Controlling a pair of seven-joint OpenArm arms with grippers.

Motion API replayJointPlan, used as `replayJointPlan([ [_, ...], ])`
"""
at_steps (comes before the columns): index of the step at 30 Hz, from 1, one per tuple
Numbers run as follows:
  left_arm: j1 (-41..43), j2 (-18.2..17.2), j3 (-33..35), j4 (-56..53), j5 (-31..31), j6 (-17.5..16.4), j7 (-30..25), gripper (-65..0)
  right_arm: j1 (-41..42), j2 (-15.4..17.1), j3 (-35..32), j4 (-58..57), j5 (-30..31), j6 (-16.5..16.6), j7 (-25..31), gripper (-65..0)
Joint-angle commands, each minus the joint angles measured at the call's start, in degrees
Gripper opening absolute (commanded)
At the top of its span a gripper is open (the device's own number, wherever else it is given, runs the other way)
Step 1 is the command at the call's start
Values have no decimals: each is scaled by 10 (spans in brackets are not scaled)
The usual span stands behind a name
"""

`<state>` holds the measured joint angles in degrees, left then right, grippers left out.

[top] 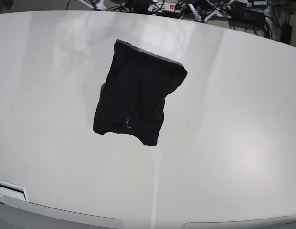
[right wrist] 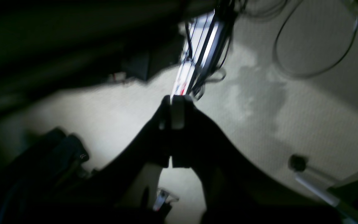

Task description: Layout the t-shirt on the table in an organized manner, then fold the t-shirt properly

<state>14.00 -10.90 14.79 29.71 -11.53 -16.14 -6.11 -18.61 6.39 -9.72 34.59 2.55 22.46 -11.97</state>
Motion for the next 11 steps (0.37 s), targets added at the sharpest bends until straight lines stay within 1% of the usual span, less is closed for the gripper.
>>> replayJointPlan([
  [1,4,-1,16,0,-2,10,-14,-650,-1,-6,-6,2,-1,-7,1,-650],
  [2,2,0,34,1,-15,24,-20,-650,5,-11,-9,2,-1,-22,0,-650],
  [4,-4,0,65,1,-43,41,-17,-650,13,-21,-9,2,-1,-34,0,-650],
  [6,-6,0,84,1,-63,42,-15,-650,20,-30,-9,2,-21,-34,9,-650],
  [8,-5,0,85,1,-74,42,-14,-650,23,-38,-9,2,-43,-35,22,-650],
  [10,-6,0,82,1,-90,42,-14,-650,24,-47,-9,2,-48,-38,42,-650],
  [11,-5,0,78,2,-97,42,-14,-650,24,-49,-9,2,-48,-46,51,-650],
])
